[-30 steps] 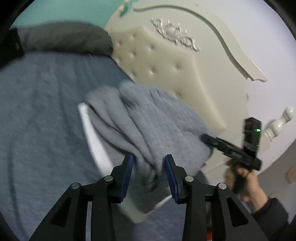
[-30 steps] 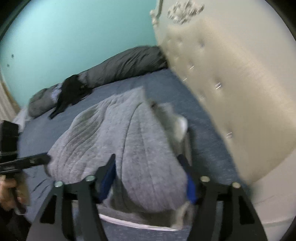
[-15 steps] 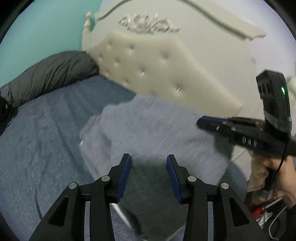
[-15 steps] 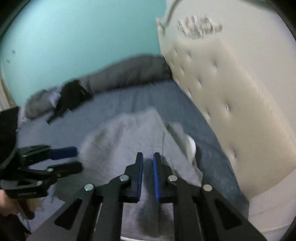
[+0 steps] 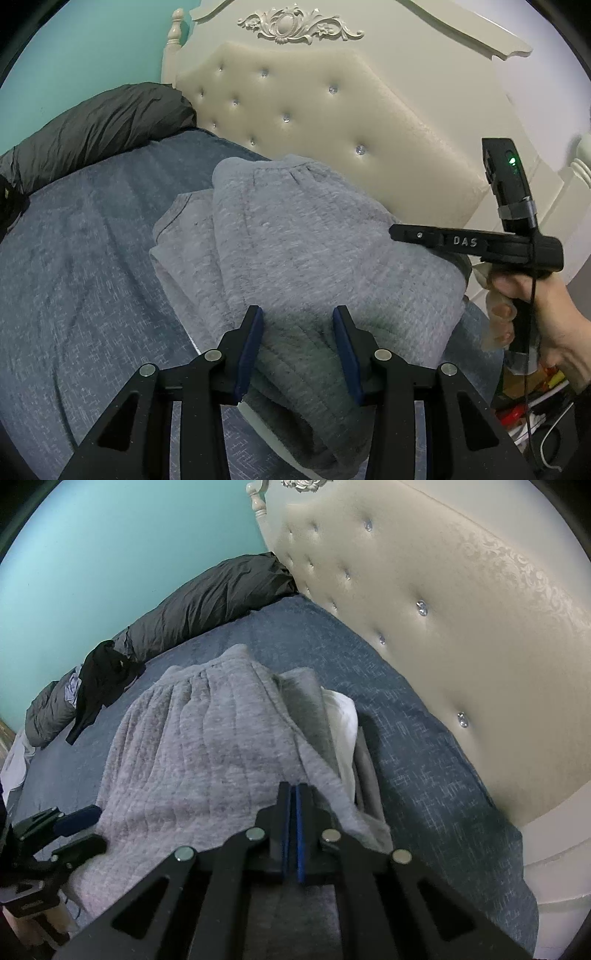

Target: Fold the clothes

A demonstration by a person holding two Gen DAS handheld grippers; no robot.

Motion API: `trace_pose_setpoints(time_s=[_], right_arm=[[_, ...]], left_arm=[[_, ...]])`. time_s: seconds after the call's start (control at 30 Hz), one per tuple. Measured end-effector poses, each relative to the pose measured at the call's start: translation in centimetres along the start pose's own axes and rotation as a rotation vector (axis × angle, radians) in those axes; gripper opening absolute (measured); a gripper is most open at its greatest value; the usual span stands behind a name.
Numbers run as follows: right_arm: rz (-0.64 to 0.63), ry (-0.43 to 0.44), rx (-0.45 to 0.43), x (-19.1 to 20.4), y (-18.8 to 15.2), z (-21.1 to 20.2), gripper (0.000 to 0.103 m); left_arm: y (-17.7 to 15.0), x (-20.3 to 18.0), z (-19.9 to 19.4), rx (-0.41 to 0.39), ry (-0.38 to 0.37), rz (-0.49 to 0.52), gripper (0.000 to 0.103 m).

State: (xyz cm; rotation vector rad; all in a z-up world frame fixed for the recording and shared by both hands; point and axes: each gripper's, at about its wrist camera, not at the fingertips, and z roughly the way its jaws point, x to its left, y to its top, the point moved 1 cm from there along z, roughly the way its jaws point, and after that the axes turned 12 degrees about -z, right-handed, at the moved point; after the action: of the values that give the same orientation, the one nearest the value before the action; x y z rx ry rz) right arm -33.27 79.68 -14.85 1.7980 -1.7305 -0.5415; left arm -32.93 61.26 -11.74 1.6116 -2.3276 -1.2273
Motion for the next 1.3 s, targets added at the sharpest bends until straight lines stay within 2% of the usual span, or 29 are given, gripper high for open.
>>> trace_pose_setpoints(time_s=[0.17, 0.3, 0.4, 0.5, 0.67, 0.93, 1.13, 1.23, 1.3], right_arm=[[-0.025, -0.033, -0.150, 1.7, 0.1, -4.7, 0.000], [-0.063, -0.057, -0.141, 2.3, -2.0, -5.3, 0.000], [-0.090, -0.075, -0.131, 2.7, -3.6, -5.6, 0.000], [-0.026, -0.079, -0.117, 1.6, -4.6, -4.4, 0.000], [0.000, -0.102, -0.115, 0.8, -6.1, -2.8, 0.000], [0.056, -0.083, -0.125, -0.1, -7.0, -2.4, 0.000], [0.061, -0.093, -0.076, 0.2, -5.8, -2.8, 0.000], [-0.016, -0.122, -0.155, 1.9, -3.8, -5.3, 0.000], [-0.056, -0.099, -0.208, 3.2, -2.5, -6.4, 0.000]], left_arm=[[0.4, -0.2, -2.4, -0.045, 0.004, -0.022, 0.042], [-0.3, -1.2, -3.7, -0.058, 0.004, 0.031, 0.042], [-1.2, -1.3, -3.0, -0.030, 0.009, 0.047, 0.042], [-2.1, -1.2, -2.7, -0.040, 0.016, 0.052, 0.043], [-3.2, -1.3, -2.7, -0.050, 0.021, 0.062, 0.042], [-3.8, -1.1, -2.4, -0.038, 0.009, 0.037, 0.042], [-3.5, -1.4, -2.6, -0.038, 0.019, 0.033, 0.040], [-3.3, -1.5, -3.2, -0.052, 0.035, 0.045, 0.037], [-3.2, -1.3, -3.2, -0.048, 0.033, 0.054, 0.037]])
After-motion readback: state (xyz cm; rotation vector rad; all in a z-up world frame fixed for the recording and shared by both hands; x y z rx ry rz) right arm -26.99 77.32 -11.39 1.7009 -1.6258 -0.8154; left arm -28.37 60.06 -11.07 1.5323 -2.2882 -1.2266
